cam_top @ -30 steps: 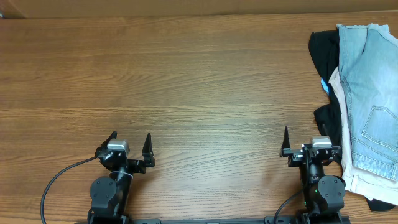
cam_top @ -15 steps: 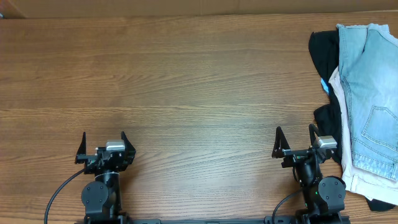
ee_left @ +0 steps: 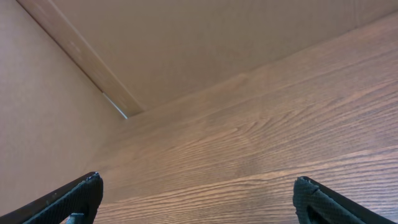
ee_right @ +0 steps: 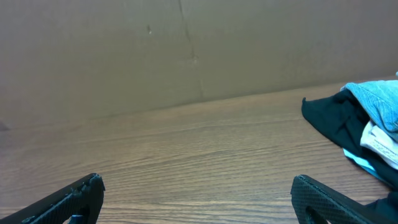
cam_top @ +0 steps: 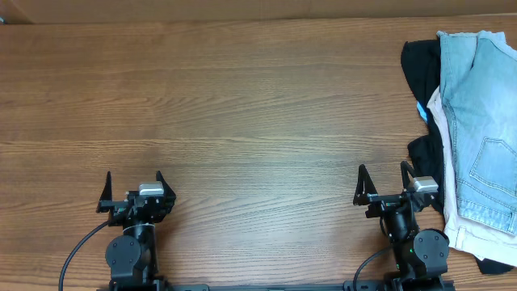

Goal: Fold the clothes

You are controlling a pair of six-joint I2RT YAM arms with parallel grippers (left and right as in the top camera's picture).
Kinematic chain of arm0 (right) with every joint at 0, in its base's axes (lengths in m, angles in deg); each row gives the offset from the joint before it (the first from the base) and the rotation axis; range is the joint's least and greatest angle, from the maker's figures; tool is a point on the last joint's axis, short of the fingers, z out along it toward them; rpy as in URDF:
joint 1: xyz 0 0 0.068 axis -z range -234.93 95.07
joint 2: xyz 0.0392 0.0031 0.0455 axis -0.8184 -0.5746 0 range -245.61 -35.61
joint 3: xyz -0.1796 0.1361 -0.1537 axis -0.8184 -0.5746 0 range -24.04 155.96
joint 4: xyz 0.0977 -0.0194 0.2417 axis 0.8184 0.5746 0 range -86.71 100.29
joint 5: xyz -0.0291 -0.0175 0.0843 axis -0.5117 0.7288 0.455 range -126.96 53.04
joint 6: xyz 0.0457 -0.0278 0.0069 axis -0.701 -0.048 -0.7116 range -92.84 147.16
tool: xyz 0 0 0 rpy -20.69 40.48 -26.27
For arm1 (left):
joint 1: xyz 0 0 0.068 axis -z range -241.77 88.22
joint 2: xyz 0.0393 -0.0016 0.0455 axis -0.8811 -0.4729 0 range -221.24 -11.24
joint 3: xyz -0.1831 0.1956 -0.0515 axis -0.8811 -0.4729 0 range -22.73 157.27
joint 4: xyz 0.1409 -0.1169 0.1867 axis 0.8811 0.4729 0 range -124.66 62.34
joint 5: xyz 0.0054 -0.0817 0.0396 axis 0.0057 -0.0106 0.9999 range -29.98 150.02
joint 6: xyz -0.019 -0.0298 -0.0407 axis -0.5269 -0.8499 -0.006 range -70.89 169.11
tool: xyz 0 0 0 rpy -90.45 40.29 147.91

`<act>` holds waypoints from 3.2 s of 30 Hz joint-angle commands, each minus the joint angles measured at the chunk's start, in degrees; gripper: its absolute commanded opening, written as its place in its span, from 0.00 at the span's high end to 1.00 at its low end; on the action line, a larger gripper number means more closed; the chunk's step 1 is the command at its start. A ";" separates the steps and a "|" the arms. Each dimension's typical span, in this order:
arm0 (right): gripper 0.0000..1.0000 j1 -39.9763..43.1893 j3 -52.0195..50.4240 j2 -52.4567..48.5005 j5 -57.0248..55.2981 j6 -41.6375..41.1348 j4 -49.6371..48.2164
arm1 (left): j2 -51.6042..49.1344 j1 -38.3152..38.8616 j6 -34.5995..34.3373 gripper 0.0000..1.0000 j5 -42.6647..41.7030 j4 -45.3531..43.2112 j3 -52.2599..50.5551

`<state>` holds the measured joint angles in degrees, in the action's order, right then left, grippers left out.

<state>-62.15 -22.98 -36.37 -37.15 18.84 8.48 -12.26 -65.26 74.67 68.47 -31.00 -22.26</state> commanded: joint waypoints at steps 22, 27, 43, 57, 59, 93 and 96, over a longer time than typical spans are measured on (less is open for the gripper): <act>0.00 -0.22 -0.59 0.59 0.31 -0.39 -0.35 | 0.68 -0.22 0.98 0.00 0.92 -0.09 -0.15; 0.00 -0.22 -0.59 0.59 0.31 -0.39 -0.35 | 0.68 -0.22 0.98 0.00 0.92 -0.09 -0.15; 0.00 -0.22 -0.59 0.59 0.28 -0.39 -0.35 | 0.68 -0.22 0.98 0.00 0.92 -0.09 -0.15; 0.00 -0.22 -0.59 0.59 0.31 -0.42 -0.35 | 0.68 -0.22 0.98 0.00 0.92 -0.09 -0.15; 0.00 -0.22 -0.59 0.59 0.31 -0.39 -0.35 | 0.68 -0.22 0.98 0.00 0.92 -0.09 -0.15; 0.00 -0.22 -0.59 0.59 0.55 -0.39 -3.78 | 0.66 -0.31 9.25 0.00 12.94 -0.90 -0.15; 0.00 -0.22 -0.59 0.59 1.40 -0.39 -3.37 | 0.66 -0.31 9.22 0.00 13.11 -0.90 -0.15</act>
<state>-62.15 -22.98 -36.34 -36.91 18.82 5.05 -12.24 -65.26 82.50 79.40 -31.74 -22.26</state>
